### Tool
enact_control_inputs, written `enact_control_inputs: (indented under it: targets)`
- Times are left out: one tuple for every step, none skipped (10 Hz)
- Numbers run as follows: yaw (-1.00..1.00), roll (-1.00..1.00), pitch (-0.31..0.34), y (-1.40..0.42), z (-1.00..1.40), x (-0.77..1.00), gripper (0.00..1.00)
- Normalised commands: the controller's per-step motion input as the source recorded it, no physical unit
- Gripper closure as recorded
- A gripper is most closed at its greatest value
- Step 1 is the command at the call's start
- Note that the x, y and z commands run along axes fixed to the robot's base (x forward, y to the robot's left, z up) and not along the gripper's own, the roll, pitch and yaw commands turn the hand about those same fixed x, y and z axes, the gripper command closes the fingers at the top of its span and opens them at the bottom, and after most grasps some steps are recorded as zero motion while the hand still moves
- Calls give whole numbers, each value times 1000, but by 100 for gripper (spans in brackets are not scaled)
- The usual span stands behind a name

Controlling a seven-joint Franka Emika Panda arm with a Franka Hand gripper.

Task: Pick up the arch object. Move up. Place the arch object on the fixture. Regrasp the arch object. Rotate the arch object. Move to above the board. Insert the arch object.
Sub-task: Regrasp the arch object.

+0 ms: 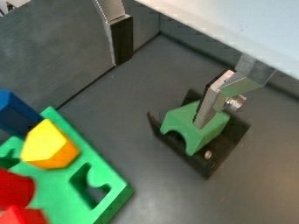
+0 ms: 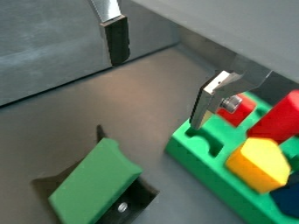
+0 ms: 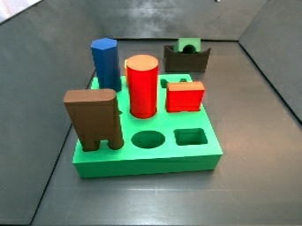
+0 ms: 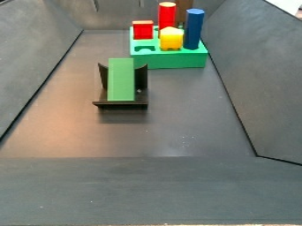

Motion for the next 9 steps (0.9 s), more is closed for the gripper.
enact_control_inputs:
  targets:
    - [29, 1000, 40, -20, 4, -22, 0]
    - [30, 1000, 37, -22, 2, -14, 0]
    - [32, 1000, 34, -18, 3, -9, 0]
    - [33, 1000, 36, -18, 2, -10, 0]
    - [36, 1000, 41, -16, 6, -4, 0]
    - [38, 1000, 46, -21, 5, 8, 0]
    - [39, 1000, 52, -21, 2, 14, 0]
    - [46, 1000, 65, -21, -10, 40, 0]
    - [52, 1000, 77, -22, -5, 52, 0]
